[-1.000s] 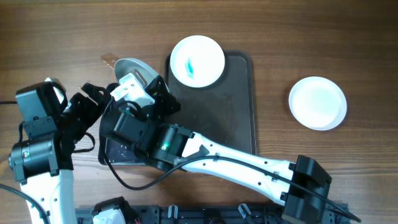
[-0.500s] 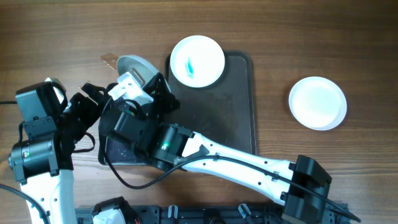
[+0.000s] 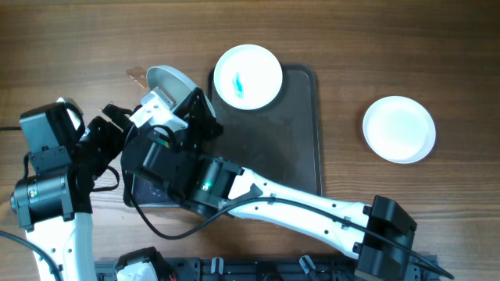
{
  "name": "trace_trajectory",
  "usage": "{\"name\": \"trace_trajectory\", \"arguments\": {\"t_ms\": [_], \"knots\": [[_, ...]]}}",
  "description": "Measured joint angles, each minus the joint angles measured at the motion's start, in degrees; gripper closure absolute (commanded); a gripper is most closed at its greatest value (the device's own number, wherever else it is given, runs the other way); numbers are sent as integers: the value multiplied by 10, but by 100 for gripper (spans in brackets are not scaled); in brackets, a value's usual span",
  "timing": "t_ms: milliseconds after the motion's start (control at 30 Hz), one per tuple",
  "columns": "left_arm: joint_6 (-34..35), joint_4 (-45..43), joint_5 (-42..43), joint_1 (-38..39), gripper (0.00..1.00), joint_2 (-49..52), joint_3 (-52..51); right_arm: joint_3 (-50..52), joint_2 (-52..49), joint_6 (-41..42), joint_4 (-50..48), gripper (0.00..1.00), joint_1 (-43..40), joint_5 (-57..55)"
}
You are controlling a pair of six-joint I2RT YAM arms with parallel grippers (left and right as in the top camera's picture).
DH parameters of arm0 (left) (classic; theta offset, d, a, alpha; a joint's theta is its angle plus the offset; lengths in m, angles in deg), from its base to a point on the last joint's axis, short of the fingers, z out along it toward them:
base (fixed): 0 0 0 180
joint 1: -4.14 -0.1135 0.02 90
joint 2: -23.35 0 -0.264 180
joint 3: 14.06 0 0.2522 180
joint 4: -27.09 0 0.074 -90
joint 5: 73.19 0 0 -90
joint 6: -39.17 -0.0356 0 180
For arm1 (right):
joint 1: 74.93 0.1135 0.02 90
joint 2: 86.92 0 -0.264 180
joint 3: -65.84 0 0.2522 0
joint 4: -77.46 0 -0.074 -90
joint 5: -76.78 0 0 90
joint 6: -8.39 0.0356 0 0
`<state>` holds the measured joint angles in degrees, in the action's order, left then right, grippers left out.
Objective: Clean dirty plates on tray and stack at the side
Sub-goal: 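Carry the plate right and stack it on the plate at the side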
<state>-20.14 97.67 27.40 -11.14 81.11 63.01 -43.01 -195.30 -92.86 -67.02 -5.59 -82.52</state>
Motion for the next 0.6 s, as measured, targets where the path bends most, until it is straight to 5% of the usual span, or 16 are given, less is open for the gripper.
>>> {"name": "trace_trajectory", "arguments": {"t_ms": [300, 400, 600], "knots": [[0, 0, 0, 0, 0, 0, 0, 0, 0, 8, 8, 96, -3, 1], [0, 0, 0, 0, 0, 0, 0, -4, 1, 70, 88, 96, -30, 51], [0, 0, 0, 0, 0, 0, 0, -4, 2, 224, 203, 96, -223, 503]]}}
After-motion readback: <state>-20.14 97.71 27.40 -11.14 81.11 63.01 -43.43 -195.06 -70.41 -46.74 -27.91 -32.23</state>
